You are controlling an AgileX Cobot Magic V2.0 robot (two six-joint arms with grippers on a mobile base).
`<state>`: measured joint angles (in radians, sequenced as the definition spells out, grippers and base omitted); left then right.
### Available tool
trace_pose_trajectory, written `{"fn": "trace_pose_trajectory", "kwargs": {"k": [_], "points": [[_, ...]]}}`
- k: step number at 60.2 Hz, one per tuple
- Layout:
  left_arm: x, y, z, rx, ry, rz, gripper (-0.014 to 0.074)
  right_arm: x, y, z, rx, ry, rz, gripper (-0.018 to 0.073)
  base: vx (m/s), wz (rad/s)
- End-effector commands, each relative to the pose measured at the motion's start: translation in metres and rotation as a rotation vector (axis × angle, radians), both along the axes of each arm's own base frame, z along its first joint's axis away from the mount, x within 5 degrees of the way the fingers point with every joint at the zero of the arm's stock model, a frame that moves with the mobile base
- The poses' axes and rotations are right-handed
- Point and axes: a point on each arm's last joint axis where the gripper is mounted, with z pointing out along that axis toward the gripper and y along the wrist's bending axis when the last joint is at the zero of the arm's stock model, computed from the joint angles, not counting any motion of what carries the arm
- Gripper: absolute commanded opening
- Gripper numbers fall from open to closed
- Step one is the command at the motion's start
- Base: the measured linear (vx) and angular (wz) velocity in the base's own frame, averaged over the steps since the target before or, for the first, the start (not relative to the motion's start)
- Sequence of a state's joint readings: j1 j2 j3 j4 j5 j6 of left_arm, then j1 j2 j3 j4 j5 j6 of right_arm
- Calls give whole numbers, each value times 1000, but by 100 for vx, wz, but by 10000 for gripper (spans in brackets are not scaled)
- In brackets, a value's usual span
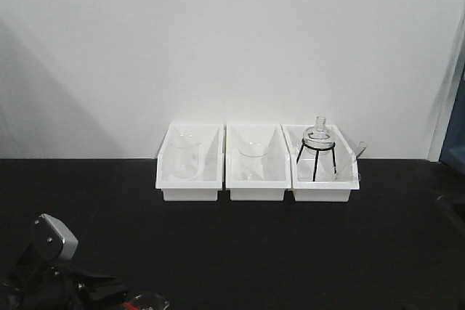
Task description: Sort red and green spoons into left cabinet
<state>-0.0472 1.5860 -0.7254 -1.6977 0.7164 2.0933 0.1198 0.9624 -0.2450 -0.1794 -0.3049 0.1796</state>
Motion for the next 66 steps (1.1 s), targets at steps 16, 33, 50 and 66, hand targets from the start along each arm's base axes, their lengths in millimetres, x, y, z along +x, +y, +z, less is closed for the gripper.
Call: {"fn": "trace_pose_trajectory", "kwargs": {"k": [16, 33, 50, 66], "points": [[4, -4, 25, -123, -68, 20, -3, 11, 2, -3, 19, 40, -1, 521, 0, 0], [4, -4, 25, -121, -68, 18, -3, 17, 10, -12, 6, 64, 90, 521, 0, 0], [4, -4, 25, -117, -67, 23, -3, 16, 22, -18, -32, 70, 241, 521, 0, 0], [4, -4, 25, -117, -67, 23, -3, 25, 27, -29, -37, 78, 301, 521, 0, 0]]}}
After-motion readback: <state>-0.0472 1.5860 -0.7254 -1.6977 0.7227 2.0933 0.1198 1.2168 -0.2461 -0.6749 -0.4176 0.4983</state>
